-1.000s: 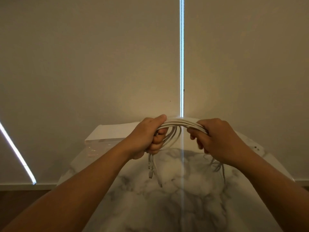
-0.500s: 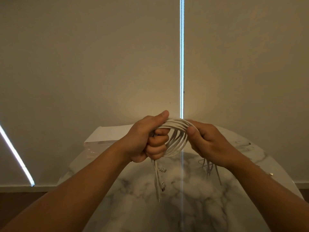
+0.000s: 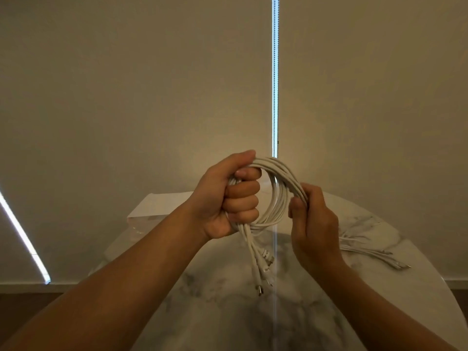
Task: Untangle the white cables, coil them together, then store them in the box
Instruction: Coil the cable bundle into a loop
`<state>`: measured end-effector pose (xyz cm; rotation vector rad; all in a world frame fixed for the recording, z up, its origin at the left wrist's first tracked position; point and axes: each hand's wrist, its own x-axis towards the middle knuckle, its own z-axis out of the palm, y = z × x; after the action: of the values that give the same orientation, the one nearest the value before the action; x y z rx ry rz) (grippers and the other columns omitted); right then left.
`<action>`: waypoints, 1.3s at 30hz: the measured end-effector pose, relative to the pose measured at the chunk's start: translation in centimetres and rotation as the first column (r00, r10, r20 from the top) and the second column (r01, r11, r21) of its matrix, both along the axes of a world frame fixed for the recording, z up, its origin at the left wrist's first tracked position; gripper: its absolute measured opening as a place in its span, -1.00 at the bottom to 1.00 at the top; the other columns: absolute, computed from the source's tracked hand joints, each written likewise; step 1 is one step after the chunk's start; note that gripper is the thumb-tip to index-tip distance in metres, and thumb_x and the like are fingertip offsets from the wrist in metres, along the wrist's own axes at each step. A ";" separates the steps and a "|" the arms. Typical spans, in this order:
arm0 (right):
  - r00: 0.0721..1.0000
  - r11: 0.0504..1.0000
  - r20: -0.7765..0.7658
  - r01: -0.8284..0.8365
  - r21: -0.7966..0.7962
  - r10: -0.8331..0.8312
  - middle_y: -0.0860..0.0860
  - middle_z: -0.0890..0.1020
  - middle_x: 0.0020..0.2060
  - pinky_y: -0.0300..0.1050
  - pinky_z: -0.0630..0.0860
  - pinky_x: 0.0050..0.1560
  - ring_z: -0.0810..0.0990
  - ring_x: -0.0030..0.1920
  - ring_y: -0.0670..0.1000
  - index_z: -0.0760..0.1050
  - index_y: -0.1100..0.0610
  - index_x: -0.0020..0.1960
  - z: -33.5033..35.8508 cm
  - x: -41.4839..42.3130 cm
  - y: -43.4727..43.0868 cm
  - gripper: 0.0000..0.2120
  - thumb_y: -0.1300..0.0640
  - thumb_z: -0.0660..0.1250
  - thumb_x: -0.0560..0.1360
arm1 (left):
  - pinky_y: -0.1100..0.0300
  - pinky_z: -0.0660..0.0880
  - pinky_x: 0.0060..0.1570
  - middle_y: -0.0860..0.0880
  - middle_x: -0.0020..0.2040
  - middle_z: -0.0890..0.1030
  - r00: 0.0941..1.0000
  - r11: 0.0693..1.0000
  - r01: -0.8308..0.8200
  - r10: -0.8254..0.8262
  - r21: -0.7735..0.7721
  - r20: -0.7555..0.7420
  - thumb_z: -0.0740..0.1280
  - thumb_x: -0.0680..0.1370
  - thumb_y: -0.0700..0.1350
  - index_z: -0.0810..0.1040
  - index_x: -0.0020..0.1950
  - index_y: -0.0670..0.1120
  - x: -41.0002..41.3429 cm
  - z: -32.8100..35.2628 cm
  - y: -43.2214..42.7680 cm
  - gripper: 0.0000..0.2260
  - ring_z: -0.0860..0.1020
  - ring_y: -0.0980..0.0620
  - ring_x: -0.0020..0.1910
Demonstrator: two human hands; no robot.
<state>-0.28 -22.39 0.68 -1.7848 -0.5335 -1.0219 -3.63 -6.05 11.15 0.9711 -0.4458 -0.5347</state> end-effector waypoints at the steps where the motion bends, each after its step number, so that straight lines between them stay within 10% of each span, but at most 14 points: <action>1: 0.996 0.996 -0.035 0.084 -0.004 -0.084 -0.15 0.45 -0.39 -0.32 0.37 -0.47 0.45 -0.45 -0.11 0.39 0.03 0.14 -0.9 -0.2 0.0 -0.63 -0.20 0.00 0.61 | 0.36 0.13 -0.65 0.09 -0.58 0.09 1.000 0.999 0.011 -0.011 -0.032 -0.003 0.23 0.52 0.04 0.33 -0.43 -0.02 -0.1 0.4 -0.2 -0.66 0.05 0.13 -0.65; 5: 0.893 0.950 -0.349 0.212 -0.229 -0.283 -0.08 0.52 -0.38 -0.08 0.53 -0.37 0.51 -0.40 -0.11 0.41 -0.04 -0.06 -5.5 -0.3 -0.2 -0.83 -0.10 0.17 0.61 | 0.31 0.08 -0.67 0.07 -0.63 0.10 0.997 0.991 -0.073 0.075 -0.111 0.013 0.18 0.53 0.03 0.28 -0.43 -0.02 -0.2 2.4 -0.8 -0.66 0.02 0.14 -0.66; 9: 0.769 0.994 -0.638 -0.091 -0.059 0.032 -0.01 0.58 -0.38 0.00 0.54 -0.24 0.55 -0.37 -0.05 0.51 0.03 -0.17 -6.3 -1.9 1.7 -0.76 0.02 0.20 0.63 | 0.31 0.07 -0.67 0.07 -0.67 0.19 0.988 0.969 -0.149 0.153 -0.198 0.006 0.20 0.52 0.01 0.26 -0.41 -0.01 0.4 3.7 -1.3 -0.68 0.15 0.13 -0.74; 16: 0.835 0.912 -0.549 -0.203 -0.355 -0.028 -0.12 0.54 -0.19 -0.14 0.53 -0.09 0.56 -0.18 -0.09 0.34 0.01 0.23 -2.6 -4.8 5.6 -0.69 -0.12 -0.03 0.66 | 0.32 0.08 -0.64 0.07 -0.64 0.17 0.949 0.915 -0.291 0.313 -0.279 0.037 0.12 0.63 0.04 0.27 -0.41 -0.03 1.8 4.3 -2.6 -0.59 0.15 0.15 -0.70; 25: 0.802 0.568 -0.584 -0.426 -0.704 -0.122 -0.08 0.37 -0.28 -0.32 0.29 -0.31 0.36 -0.31 -0.14 0.31 0.05 -0.14 3.3 -7.7 3.7 -0.81 0.06 0.15 0.64 | 0.26 0.22 -0.53 0.00 -0.52 0.17 0.672 0.720 -0.692 0.672 -0.060 0.311 0.14 0.67 0.04 0.22 -0.39 -0.05 2.1 -0.7 -3.5 -0.57 0.14 0.07 -0.58; 39: 0.931 0.630 -0.223 0.010 -0.776 -0.290 -0.07 0.53 -0.25 -0.20 0.45 -0.28 0.50 -0.30 -0.08 0.48 -0.03 -0.02 7.1 -7.8 -0.7 -0.80 -0.16 0.26 0.56 | 0.22 0.40 -0.50 -0.04 -0.50 0.38 0.526 0.475 -0.836 0.546 0.277 0.652 0.16 0.64 0.11 0.38 -0.24 -0.14 1.7 -3.3 -2.8 -0.62 0.39 0.05 -0.56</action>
<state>-8.05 -23.04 7.73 -2.7551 -0.6677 -0.5825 -1.93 -8.89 7.83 1.7839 -0.2560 0.4429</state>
